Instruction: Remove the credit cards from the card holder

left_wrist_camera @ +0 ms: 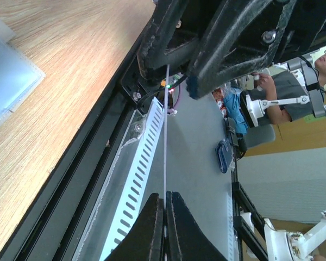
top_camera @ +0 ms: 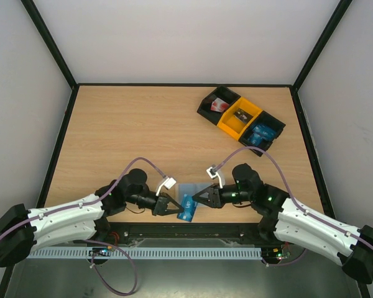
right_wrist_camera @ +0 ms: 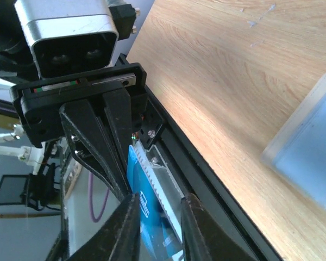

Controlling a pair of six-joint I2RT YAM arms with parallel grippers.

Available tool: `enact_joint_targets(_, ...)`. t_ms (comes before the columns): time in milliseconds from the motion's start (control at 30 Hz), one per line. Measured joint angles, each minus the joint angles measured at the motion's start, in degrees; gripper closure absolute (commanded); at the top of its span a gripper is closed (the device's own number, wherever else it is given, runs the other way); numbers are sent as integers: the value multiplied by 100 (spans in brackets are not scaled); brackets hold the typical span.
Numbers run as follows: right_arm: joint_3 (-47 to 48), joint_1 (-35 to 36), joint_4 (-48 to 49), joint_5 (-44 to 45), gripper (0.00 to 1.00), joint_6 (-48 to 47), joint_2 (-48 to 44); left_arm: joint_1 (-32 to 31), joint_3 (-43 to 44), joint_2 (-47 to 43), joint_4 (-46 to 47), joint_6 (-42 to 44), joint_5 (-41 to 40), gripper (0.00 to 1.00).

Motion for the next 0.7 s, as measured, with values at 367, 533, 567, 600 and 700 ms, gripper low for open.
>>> enact_joint_targets(367, -247, 0, 282, -289, 98, -33, -81, 0, 50, 76, -149, 70, 153, 97)
enact_joint_targets(533, -323, 0, 428, -348, 98, 42, -140, 0, 101, 76, -291, 133, 98, 57)
enact_joint_targets(567, -334, 0, 463, -345, 98, 72, -181, 7, 138, 79, -337, 122, 44, 42)
enact_joint_targets(600, -352, 0, 507, -332, 98, 105, -229, 15, 186, 76, -382, 133, -20, 32)
enact_joint_targets(700, -400, 0, 610, -199, 98, 203, -321, 39, 358, 35, -608, 181, -326, 12)
